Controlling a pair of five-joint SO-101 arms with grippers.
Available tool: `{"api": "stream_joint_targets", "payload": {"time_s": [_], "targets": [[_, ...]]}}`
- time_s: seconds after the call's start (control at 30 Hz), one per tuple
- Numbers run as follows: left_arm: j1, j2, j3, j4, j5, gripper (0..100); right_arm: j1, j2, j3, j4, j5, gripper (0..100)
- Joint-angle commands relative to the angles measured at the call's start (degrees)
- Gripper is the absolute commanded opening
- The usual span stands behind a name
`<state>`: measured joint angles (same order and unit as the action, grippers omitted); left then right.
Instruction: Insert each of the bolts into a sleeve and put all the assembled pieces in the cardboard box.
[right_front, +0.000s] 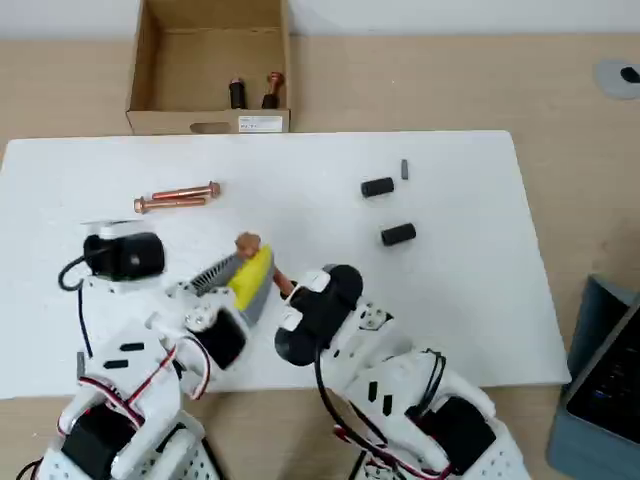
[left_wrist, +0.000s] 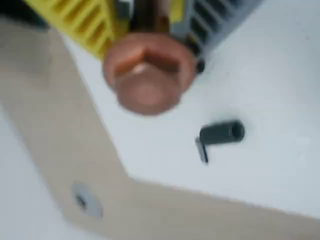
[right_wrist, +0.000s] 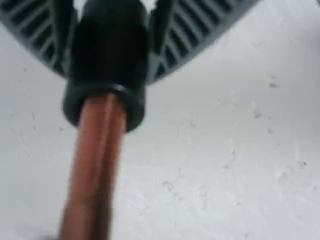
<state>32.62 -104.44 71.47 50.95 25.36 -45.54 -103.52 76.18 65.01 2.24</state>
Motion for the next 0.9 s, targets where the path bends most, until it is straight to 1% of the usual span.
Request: {"api": "stream_joint_targets", "payload": {"time_s": [0.0,0.17,0.27,0.37,0.5,0.57,0.63,0.73,0.87], "targets": [[3.96,-0.04,-2.2,2.9,-3.25,0,-0.84,-4.62,-0.57,-1.23,0.35,0.9],[6.68,-0.04,-1.93,5.71,-6.86,0,-0.84,-4.62,-0.57,-1.32,0.35,0.9],[8.26,-0.04,-1.67,7.65,-6.77,0,-0.84,-4.62,-0.66,-1.41,1.23,0.9],[7.82,-0.04,-0.18,8.0,-6.77,0,-0.84,-4.62,-0.66,-1.67,3.16,0.9],[7.74,-0.04,0.62,8.26,-6.77,1,-0.84,-4.62,-0.66,-1.67,3.16,0.9],[7.74,-0.04,0.35,8.26,-6.77,4,-0.84,-4.62,-0.57,-1.67,3.16,0.9],[7.74,0.04,0.35,8.53,-6.77,10,-0.84,-4.62,-0.4,-1.67,3.16,0.9],[7.65,0.04,0.26,10.73,-6.77,16,-0.84,-4.62,-0.31,-1.67,3.16,0.9],[7.12,0.04,-0.7,12.04,-6.59,17,-0.84,-4.62,-0.13,-1.67,3.16,0.9]]}}
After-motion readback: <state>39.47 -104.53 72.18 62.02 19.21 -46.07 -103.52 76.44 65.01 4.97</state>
